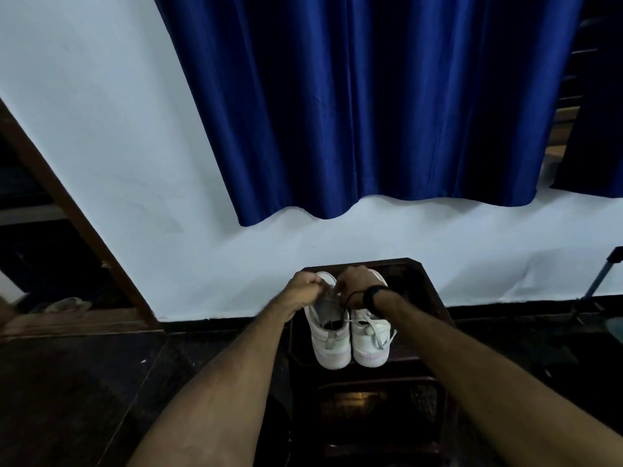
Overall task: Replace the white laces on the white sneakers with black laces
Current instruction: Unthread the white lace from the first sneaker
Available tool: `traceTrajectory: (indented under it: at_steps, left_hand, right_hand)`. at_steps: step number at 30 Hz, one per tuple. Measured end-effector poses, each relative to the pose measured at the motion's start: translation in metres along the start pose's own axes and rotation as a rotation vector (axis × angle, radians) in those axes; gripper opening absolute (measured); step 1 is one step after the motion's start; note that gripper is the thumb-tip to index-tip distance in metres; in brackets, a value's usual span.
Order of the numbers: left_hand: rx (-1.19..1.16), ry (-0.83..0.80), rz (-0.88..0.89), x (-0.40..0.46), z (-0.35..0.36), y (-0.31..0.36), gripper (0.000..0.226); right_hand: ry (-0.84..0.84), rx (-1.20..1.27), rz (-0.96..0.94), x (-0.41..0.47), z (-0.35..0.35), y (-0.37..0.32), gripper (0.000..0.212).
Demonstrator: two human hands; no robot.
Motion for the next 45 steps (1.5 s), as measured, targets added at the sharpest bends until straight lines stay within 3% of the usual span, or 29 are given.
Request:
traceTrajectory:
  at_steps: [4, 9, 11, 13, 20, 24, 27, 30, 32, 33, 36, 38, 40, 43, 45]
  left_hand:
    - [0.008, 0.03, 0.015, 0.006, -0.008, -0.003, 0.026]
    - [0.129, 0.229, 0.134, -0.001, -0.018, 0.006, 0.018]
    - [0.149, 0.283, 0.098, 0.0, -0.023, -0.002, 0.023]
    - [0.23, 0.24, 0.056, 0.005, -0.022, -0.011, 0.023]
    - [0.466, -0.053, 0.238, 0.009, -0.001, 0.016, 0.007]
    - [0.655, -0.081, 0.258, 0.006, 0.014, 0.028, 0.021]
    - [0.396, 0.081, 0.245, 0.006, 0.0, 0.032, 0.007]
    - [-0.074, 0.188, 0.04, 0.007, -0.02, -0.004, 0.011]
    - [-0.248, 0.174, -0.066, 0.006, -0.023, -0.017, 0.015]
    - [-0.22, 0.147, -0.083, 0.006, -0.024, -0.02, 0.013]
    - [0.187, -0.02, -0.021, 0.004, -0.019, -0.011, 0.017]
    - [0.169, -0.015, 0.055, 0.005, -0.021, 0.001, 0.017]
    - [-0.166, 0.145, 0.03, 0.004, -0.04, 0.003, 0.012]
    - [-0.771, 0.372, -0.258, -0.001, -0.054, -0.04, 0.015]
    - [-0.685, 0.296, -0.357, -0.004, -0.048, -0.058, 0.021]
  right_hand:
    - [0.085, 0.173, 0.077, -0.002, 0.006, 0.015, 0.028]
    - [0.123, 0.253, 0.113, -0.002, 0.006, 0.027, 0.023]
    - [0.146, 0.272, 0.128, -0.002, 0.004, 0.03, 0.02]
    - [0.154, 0.29, 0.132, -0.004, 0.005, 0.031, 0.018]
    - [0.198, 0.397, 0.171, -0.005, 0.009, 0.039, 0.012]
    - [0.223, 0.414, 0.182, -0.005, 0.011, 0.045, 0.013]
    - [0.2, 0.424, 0.175, -0.005, 0.012, 0.048, 0.013]
    - [0.203, 0.404, 0.178, -0.005, 0.013, 0.048, 0.013]
    - [0.216, 0.375, 0.188, -0.005, 0.015, 0.047, 0.015]
    - [0.216, 0.37, 0.192, -0.006, 0.015, 0.046, 0.015]
    - [0.205, 0.372, 0.198, -0.006, 0.016, 0.046, 0.015]
    - [0.204, 0.375, 0.203, -0.005, 0.017, 0.047, 0.015]
    - [0.203, 0.379, 0.211, -0.005, 0.018, 0.047, 0.015]
    - [0.211, 0.378, 0.223, -0.005, 0.018, 0.046, 0.018]
    - [0.217, 0.368, 0.234, -0.006, 0.018, 0.046, 0.019]
Point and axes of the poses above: each hand's wrist, its own x-axis towards the middle knuckle, its own z-axis out of the palm, y = z × x, the point moved 10 cm from there along x, towards the middle knuckle, and after that the axes turned 7 degrees about x, right-handed, at the moved point
